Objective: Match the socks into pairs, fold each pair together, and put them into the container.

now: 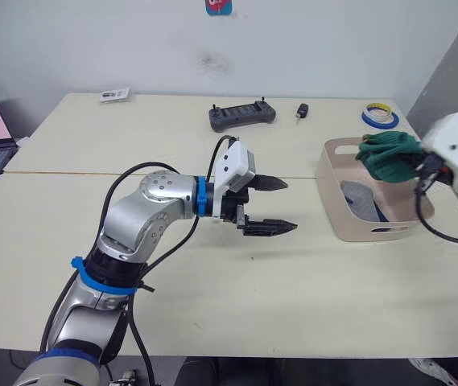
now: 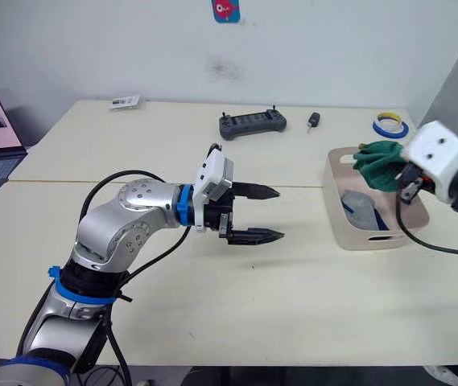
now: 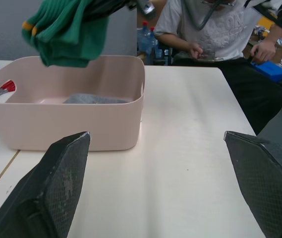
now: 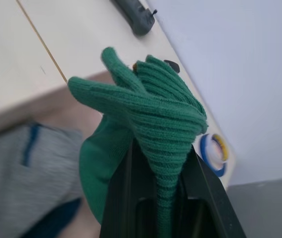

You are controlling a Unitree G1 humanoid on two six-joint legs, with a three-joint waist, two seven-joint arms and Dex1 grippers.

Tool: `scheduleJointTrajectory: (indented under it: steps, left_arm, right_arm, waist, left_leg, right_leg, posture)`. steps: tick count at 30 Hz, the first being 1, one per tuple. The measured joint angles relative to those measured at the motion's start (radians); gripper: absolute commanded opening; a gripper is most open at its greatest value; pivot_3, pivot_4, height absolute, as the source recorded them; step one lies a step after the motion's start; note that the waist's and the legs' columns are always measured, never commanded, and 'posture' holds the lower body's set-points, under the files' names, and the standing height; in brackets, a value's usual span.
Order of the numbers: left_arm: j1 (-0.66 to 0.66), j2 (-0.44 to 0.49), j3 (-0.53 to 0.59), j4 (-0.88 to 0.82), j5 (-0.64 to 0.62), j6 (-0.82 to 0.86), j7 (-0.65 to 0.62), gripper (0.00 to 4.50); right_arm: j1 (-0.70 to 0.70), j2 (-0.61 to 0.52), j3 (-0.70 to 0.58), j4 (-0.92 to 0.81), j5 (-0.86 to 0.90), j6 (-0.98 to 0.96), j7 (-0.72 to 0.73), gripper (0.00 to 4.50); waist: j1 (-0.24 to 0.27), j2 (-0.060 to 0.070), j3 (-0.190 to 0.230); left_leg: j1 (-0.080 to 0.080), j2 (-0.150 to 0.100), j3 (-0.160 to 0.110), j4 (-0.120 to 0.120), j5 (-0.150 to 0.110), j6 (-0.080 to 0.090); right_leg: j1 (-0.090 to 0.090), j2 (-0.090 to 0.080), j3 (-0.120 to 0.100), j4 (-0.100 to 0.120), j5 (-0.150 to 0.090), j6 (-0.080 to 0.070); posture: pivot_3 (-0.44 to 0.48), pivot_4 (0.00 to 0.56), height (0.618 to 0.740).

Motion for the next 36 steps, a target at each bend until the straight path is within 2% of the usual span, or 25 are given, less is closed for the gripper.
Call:
scheduleJointTrajectory:
  steps: [5,11,18,24,32,36]
  left_arm:
    - [0.003,-0.007,0.001,-0.024,-0.004,0.016,0.021,4.5]
    - [0.005,-0.016,0.001,-0.031,-0.005,0.023,0.028,4.5]
    - [0.005,-0.02,0.001,-0.031,-0.004,0.023,0.038,4.5]
    - [0.005,-0.024,0.0,-0.031,0.001,0.019,0.038,4.5]
    - [0.028,0.023,0.006,-0.03,0.002,0.016,0.024,4.5]
    - [0.107,0.122,0.104,-0.047,-0.001,0.025,0.034,4.5]
  right_arm:
    - [-0.038,0.058,0.142,0.181,-0.148,-0.262,0.086,0.03]
    - [-0.084,0.059,0.176,0.236,-0.199,-0.35,0.209,0.03]
    - [-0.145,0.052,0.178,0.277,-0.186,-0.328,0.409,2.42]
    - [-0.23,0.031,0.174,0.289,-0.183,-0.297,0.508,4.4]
    - [-0.253,-0.079,0.145,0.287,-0.173,-0.289,0.606,4.4]
    - [-0.24,-0.112,0.061,0.27,-0.129,-0.248,0.6,4.4]
  waist:
    - [0.001,0.001,0.001]
    - [0.003,0.002,0.002]
    - [0.003,0.003,0.002]
    - [0.003,0.003,0.002]
    - [0.003,0.003,0.002]
    - [-0.004,0.005,0.003]
  left_leg:
    - [-0.002,0.0,-0.001,0.002,0.001,-0.002]
    - [-0.002,-0.001,-0.003,0.004,0.001,-0.002]
    - [-0.002,-0.001,-0.003,0.004,0.001,-0.002]
    - [-0.001,-0.001,-0.004,0.004,0.001,-0.002]
    - [-0.001,-0.001,-0.004,0.004,0.001,-0.001]
    - [0.001,0.0,-0.004,0.002,-0.001,0.001]
  right_leg:
    - [0.0,-0.001,0.0,0.0,0.0,0.0]
    - [0.001,-0.002,-0.001,0.001,0.0,0.0]
    - [0.001,-0.002,-0.001,0.001,0.0,0.0]
    - [0.001,-0.006,-0.001,0.001,0.0,0.0]
    - [0.001,-0.007,-0.001,0.001,0.0,0.0]
    - [0.001,-0.007,-0.001,0.002,0.0,0.0]
  posture:
    - [0.0,0.15,0.74]
    - [0.0,0.15,0.74]
    - [0.0,0.15,0.74]
    - [0.0,0.15,0.74]
    - [0.0,0.15,0.74]
    - [0.0,0.15,0.74]
